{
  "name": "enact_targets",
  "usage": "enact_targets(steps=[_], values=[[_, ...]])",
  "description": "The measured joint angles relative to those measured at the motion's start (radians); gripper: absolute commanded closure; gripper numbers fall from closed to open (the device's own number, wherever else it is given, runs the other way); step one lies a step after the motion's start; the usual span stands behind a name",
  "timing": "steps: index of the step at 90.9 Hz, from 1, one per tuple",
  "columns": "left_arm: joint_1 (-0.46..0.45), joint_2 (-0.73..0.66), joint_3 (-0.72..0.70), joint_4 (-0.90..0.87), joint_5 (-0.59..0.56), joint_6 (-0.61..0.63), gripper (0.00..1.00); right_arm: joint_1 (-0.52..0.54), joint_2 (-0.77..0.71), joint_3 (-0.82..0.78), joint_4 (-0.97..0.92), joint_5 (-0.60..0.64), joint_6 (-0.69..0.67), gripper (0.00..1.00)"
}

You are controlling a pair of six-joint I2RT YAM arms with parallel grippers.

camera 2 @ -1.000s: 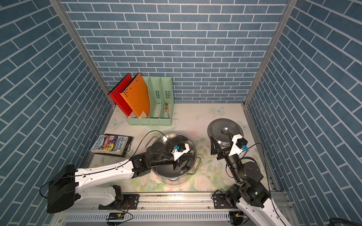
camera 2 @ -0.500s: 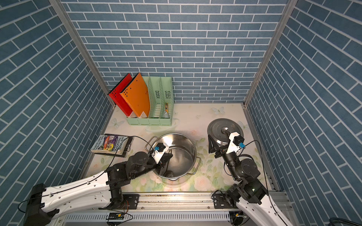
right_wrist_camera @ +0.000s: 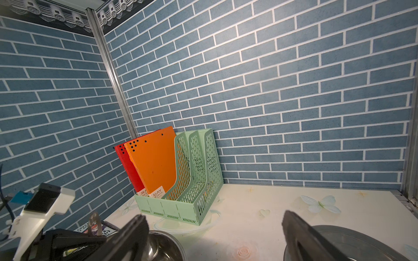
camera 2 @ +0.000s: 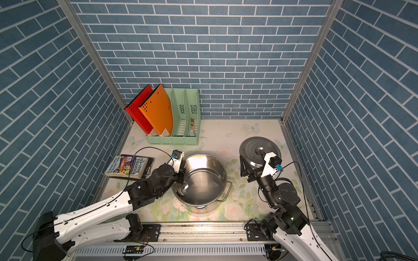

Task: Stir the soup with a spoon
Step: Stir the soup in the pan with a stick.

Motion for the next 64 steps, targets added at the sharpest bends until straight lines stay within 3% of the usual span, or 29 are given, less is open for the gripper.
enact_targets(steps=[26, 43, 64], values=[[0.011, 0.238, 0.093, 0.280, 0.158, 0.118, 1.00, 0.000, -0.032, 0.000, -0.021, 0.007, 0.000, 0.03], [0.011, 0.338, 0.137, 0.435, 0.346, 0.150, 1.00, 0.000, -0.049, 0.000, -0.031, 0.013, 0.000, 0.03], [-0.009, 0.345, 0.124, 0.538, 0.625, 0.164, 1.00, 0.000, -0.064, 0.000, -0.051, 0.025, -0.001, 0.03]])
